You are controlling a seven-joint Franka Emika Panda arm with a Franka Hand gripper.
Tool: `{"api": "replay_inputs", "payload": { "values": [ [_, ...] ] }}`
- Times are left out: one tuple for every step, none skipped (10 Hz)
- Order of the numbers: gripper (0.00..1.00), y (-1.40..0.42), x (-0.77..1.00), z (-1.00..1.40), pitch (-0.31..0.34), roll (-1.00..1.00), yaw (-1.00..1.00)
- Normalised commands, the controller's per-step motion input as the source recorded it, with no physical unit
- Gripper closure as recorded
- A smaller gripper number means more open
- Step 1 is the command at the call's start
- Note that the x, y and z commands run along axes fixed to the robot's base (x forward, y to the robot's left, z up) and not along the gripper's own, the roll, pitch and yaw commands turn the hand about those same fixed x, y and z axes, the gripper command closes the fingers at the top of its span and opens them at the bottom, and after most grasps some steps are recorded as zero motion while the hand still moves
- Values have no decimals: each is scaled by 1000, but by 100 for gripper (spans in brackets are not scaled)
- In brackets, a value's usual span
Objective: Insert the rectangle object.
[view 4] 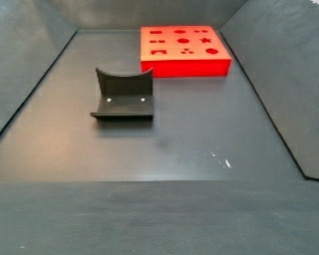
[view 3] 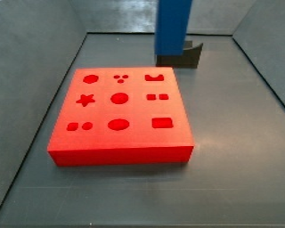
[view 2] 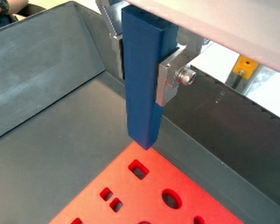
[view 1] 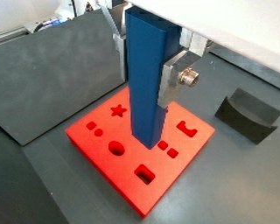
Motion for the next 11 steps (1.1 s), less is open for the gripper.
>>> {"api": "replay_inputs", "payload": {
  "values": [
    [100, 0, 0, 0, 0, 13, 0],
    [100, 0, 89, -454, 0, 130, 103],
    [100, 0, 146, -734, 0, 103, 246],
    [100, 0, 129, -811, -4, 79, 266],
    [100, 0, 131, -806, -19, 60, 266],
    [100, 0, 57, -749, -39, 70, 249],
    [100, -6, 0, -74, 0, 0, 3],
    [100, 0, 0, -40, 0, 7, 0],
    [100, -97, 0, -146, 0, 0, 0],
    [100, -71, 100, -254, 0, 13, 0],
    [100, 0, 251, -431, 21, 59, 0]
  ]
}}
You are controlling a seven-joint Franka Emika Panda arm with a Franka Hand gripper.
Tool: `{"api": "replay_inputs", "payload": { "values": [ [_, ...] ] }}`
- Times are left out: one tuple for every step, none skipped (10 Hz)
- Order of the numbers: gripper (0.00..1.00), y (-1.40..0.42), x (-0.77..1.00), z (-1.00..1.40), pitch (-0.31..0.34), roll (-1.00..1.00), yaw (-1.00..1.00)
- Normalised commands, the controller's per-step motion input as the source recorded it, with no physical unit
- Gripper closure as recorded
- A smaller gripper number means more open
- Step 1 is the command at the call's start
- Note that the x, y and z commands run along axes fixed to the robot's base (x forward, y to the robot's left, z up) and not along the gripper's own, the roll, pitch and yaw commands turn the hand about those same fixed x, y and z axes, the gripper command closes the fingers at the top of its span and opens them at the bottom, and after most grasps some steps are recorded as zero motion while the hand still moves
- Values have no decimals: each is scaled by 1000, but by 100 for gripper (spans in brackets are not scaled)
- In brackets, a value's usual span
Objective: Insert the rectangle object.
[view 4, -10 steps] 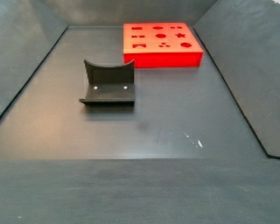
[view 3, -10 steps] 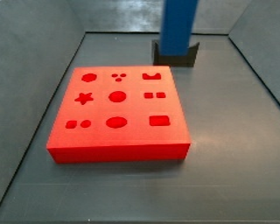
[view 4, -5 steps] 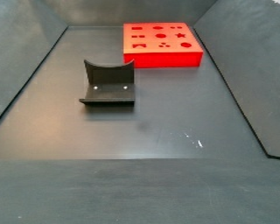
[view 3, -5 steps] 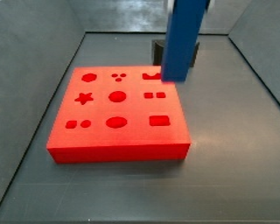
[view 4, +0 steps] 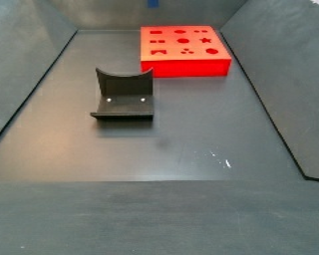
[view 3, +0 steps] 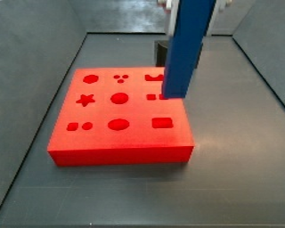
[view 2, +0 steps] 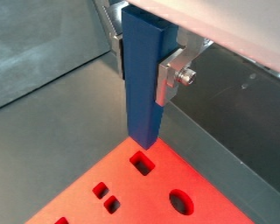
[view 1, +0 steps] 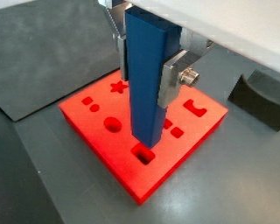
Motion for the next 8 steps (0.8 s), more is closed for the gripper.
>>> {"api": "replay_inputs", "payload": {
  "values": [
    [100, 0, 194, -491, 14, 94, 0],
    [100, 3, 203, -466, 29, 104, -11],
    [100, 71, 69, -449, 19, 81, 0],
    [100, 49, -51, -289, 0, 23, 0],
    [100, 49, -174, -269, 0, 21, 3],
    [100, 14, -237, -371, 0, 51, 29],
    [100, 0, -183, -377, 0, 21, 0],
    [100, 0, -223, -377, 0, 34, 0]
  ]
}}
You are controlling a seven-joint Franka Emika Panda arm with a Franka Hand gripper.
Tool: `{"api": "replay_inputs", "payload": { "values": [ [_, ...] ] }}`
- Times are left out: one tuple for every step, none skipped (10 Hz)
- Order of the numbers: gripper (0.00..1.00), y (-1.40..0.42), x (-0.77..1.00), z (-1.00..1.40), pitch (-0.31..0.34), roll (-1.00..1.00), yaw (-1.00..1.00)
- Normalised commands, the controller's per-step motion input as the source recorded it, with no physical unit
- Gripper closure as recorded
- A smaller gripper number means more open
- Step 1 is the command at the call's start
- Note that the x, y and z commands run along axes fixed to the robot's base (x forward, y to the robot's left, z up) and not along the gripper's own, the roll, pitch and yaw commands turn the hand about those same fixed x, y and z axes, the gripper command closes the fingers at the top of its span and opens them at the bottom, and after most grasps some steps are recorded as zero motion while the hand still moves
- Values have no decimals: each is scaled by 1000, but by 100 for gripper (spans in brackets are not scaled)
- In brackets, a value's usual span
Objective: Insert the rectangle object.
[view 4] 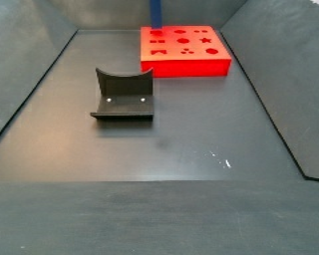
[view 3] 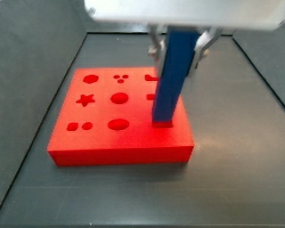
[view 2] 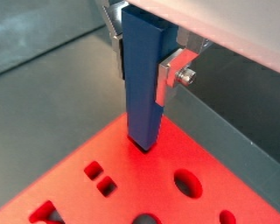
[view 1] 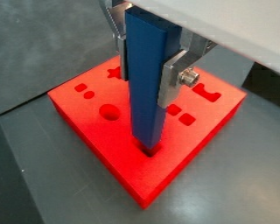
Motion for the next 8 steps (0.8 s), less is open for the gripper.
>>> {"api": "replay_inputs", "payload": {
  "values": [
    [100, 0, -154, -357, 0, 7, 0],
    [100, 0, 0, -334, 0, 0, 0],
    [100, -23, 103, -331, 0, 0, -14],
    [100, -20, 200, -340, 0, 40, -26],
    [100, 0, 349, -431, 41, 73, 0],
    [100, 0, 360, -494, 70, 104, 0],
    [100, 0, 71, -129, 40, 11, 9],
    [100, 0, 0, -69, 0, 0, 0]
  ]
}}
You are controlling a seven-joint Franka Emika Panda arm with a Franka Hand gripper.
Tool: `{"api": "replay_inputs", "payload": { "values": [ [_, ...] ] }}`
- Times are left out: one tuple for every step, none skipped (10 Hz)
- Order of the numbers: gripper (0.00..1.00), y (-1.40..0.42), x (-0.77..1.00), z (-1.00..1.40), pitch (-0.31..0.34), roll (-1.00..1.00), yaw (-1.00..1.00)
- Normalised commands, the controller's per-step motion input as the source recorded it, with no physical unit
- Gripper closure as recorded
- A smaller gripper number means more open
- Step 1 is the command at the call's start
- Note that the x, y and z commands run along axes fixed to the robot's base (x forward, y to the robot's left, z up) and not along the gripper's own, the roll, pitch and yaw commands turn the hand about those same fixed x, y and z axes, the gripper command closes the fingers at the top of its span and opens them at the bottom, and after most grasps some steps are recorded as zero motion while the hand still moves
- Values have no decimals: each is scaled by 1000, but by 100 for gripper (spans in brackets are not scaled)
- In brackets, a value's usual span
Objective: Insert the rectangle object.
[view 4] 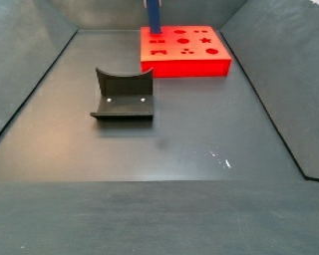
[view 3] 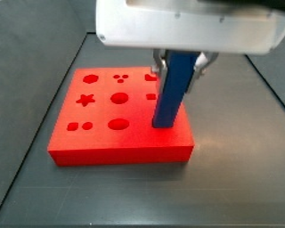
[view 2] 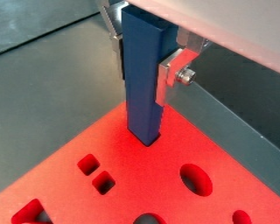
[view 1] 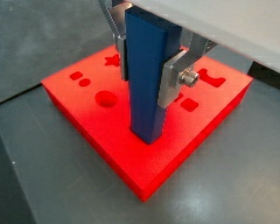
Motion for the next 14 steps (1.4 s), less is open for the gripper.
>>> {"api": "replay_inputs", "payload": {
  "values": [
    [100, 0, -6, -651, 6, 0, 0],
    [100, 37, 0, -900, 91, -77, 0],
    [100, 3, 0, -886, 100, -79, 23],
    [100, 0, 0, -877, 91, -90, 23],
    [100, 0, 0, -866, 86, -103, 20],
    [100, 0, 0, -863, 76, -109, 20],
    [100, 0, 0, -840, 63, -137, 0],
    [100, 51, 0, -509, 76, -323, 0],
    [100, 40, 3, -486, 90, -327, 37],
    [100, 0, 0, -563, 0, -233, 60],
    [100, 0, 0, 0, 20, 0, 0],
    [100, 0, 0, -94, 0, 0, 0],
    [100, 0, 237, -554, 320, -30, -154],
    [100, 0, 249, -460, 380, -9, -220]
  ]
}}
